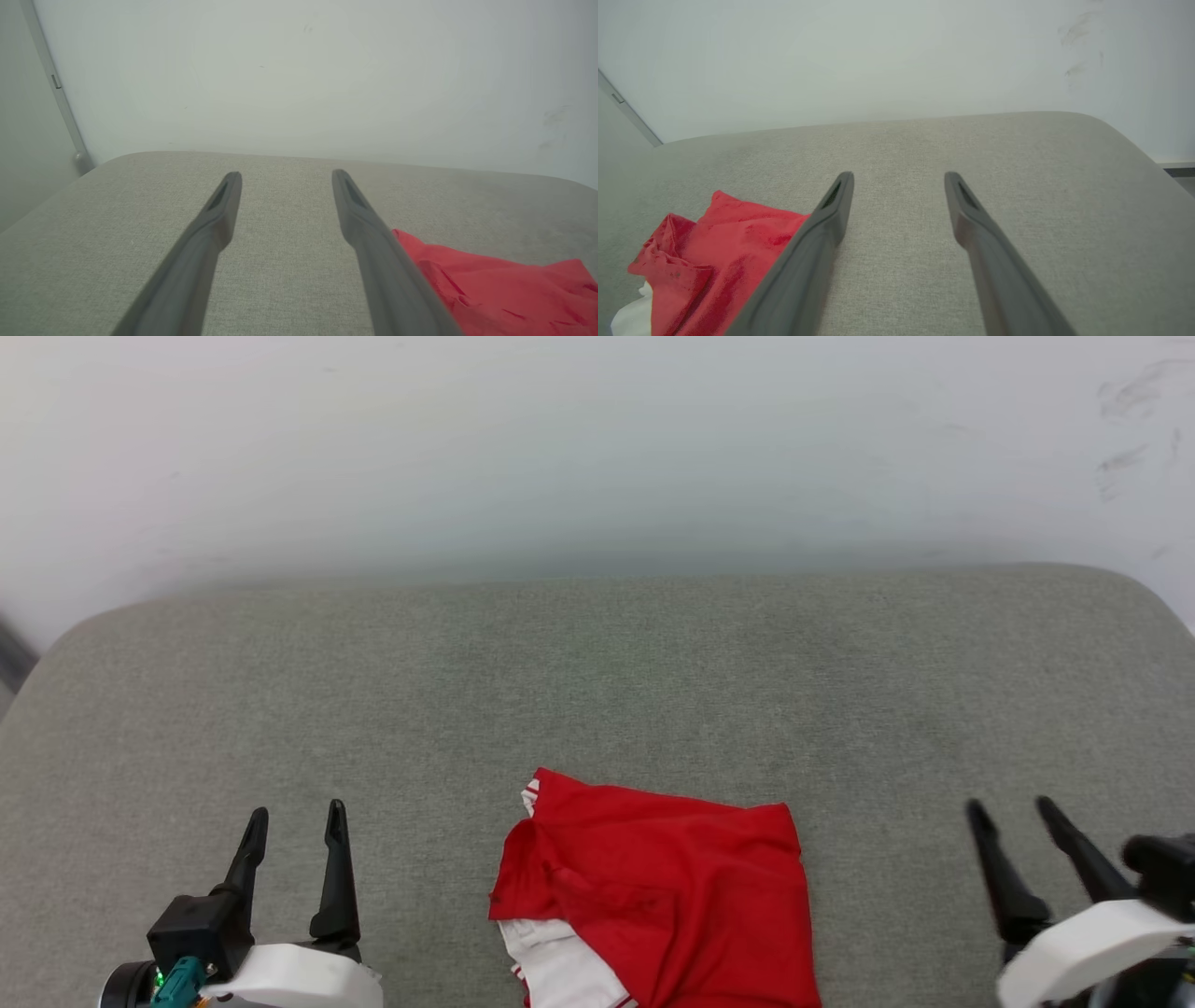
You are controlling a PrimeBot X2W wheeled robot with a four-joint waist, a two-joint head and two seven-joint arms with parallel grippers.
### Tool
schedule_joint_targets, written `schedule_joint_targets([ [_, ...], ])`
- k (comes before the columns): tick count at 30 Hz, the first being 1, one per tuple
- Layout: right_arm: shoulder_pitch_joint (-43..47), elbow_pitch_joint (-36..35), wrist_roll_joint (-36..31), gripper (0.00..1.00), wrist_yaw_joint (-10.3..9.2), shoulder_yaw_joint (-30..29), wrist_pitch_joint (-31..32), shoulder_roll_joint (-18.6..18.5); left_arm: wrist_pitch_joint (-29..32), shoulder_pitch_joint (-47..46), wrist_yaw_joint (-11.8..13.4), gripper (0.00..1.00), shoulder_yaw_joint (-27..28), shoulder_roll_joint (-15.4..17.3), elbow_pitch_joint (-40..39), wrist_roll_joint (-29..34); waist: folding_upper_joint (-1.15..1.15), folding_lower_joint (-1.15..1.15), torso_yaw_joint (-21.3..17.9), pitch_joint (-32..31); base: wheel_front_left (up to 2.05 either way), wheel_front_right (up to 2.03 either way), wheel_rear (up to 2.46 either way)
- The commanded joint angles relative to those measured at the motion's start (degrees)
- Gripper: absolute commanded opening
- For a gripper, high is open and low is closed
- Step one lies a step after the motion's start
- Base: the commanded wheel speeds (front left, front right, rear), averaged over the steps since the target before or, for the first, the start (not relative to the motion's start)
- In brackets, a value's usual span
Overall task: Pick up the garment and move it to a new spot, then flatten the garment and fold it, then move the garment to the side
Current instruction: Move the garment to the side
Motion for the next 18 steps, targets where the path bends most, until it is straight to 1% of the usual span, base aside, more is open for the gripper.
schedule_joint_targets([
  [1,-0.84,1.11,1.63,1.00,-0.05,-1.24,1.02,-1.38,-0.41,-0.50,-0.17,1.00,0.39,-0.38,-0.25,0.14,0.00,0.00,0.39,0.16,0.00,0.00,0.00],
  [4,-1.72,5.65,7.96,1.00,-0.05,-5.60,7.11,-4.14,-0.40,-0.57,-0.25,1.00,1.01,-1.24,-0.69,0.54,0.00,0.00,1.42,0.43,0.00,0.00,0.00],
  [6,-2.11,9.56,10.40,1.00,-0.05,-8.38,12.11,-6.58,-0.35,-0.56,-0.52,1.00,1.38,-1.82,-0.88,0.73,0.00,0.00,2.27,0.73,0.00,0.00,0.00],
  [8,-2.80,13.26,12.38,1.00,-0.03,-9.72,17.06,-8.71,-0.34,-0.56,-0.81,1.00,1.66,-2.52,-0.94,1.27,0.00,0.00,3.13,1.02,0.00,0.00,0.00],
  [10,-3.38,16.43,14.91,1.00,-0.03,-10.42,21.74,-10.02,-0.32,-0.91,-1.26,1.00,1.86,-3.03,-1.07,1.68,0.00,0.00,4.06,1.77,0.00,0.00,0.00],
  [12,-4.47,18.78,19.56,1.00,-0.04,-10.80,26.88,-9.09,-0.28,-1.64,-1.77,1.00,1.97,-3.63,-1.09,2.15,0.00,0.00,5.10,2.73,0.00,0.00,0.00],
  [14,-5.21,20.39,25.26,1.00,0.02,-10.69,33.01,-6.80,-0.28,-1.84,-2.29,1.00,2.07,-4.35,-0.79,2.52,0.00,0.00,5.93,3.59,0.00,0.00,0.00],
  [15,-4.95,21.23,26.58,1.00,0.02,-10.71,36.28,-6.31,-0.28,-1.99,-2.40,1.00,2.09,-4.67,-0.51,2.65,0.00,0.00,6.29,4.01,0.00,0.00,0.00],
  [16,-5.46,21.46,28.93,1.00,-0.04,-10.71,39.06,-5.12,-0.28,-2.49,-2.81,1.00,2.13,-4.90,-0.43,2.91,0.00,0.00,6.70,4.55,0.00,0.00,0.00],
  [17,-6.63,21.36,32.49,1.00,-0.04,-10.97,41.44,-2.83,-0.28,-3.09,-2.96,1.00,2.13,-5.21,-0.38,3.13,0.00,0.00,7.08,5.09,0.00,0.00,0.00],
  [18,-7.39,21.34,34.48,1.00,-0.04,-11.09,43.21,-1.28,-0.28,-3.58,-3.29,1.00,2.19,-5.59,-0.37,3.38,0.00,0.00,7.44,5.69,0.00,0.00,0.00],
])
